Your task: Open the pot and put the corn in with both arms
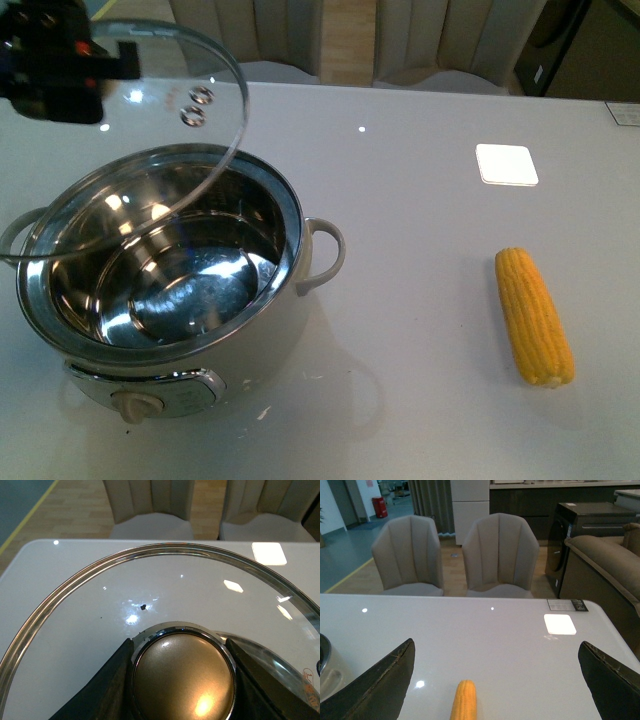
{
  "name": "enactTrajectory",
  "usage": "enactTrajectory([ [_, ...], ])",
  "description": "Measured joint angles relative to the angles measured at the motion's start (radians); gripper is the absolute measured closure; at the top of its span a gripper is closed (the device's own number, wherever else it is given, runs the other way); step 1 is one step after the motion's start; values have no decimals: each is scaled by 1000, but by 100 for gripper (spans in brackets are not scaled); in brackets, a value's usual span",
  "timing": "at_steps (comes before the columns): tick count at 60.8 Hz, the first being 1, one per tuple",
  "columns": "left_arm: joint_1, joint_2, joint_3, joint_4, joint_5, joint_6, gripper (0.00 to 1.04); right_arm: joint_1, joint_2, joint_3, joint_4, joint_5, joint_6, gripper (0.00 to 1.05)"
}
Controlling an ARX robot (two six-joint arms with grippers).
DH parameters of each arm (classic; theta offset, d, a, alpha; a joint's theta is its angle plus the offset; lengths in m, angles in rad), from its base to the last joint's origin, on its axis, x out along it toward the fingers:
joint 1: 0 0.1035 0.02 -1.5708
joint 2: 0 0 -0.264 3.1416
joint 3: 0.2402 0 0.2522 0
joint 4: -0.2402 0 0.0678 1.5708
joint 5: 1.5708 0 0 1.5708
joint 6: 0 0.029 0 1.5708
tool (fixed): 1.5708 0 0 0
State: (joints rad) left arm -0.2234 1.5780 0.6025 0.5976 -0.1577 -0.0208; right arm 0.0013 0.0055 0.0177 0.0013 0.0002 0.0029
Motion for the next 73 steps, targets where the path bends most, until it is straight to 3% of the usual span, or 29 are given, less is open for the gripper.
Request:
enactTrajectory([
  [10, 170, -56, -31, 22, 80, 45, 60, 0, 0, 0, 0, 0, 0, 9],
  [28, 622, 63, -71, 145, 146, 90, 60, 0, 0, 0, 0, 0, 0, 9],
  [34, 731, 174, -85, 199, 156, 99, 60, 0, 0, 0, 0, 0, 0, 9],
  [47, 759, 372, -109, 307, 168, 122, 60, 0, 0, 0, 0, 0, 0, 9],
  [73, 706, 601, -58, 474, 159, 167, 60, 0, 0, 0, 0, 0, 0, 9],
])
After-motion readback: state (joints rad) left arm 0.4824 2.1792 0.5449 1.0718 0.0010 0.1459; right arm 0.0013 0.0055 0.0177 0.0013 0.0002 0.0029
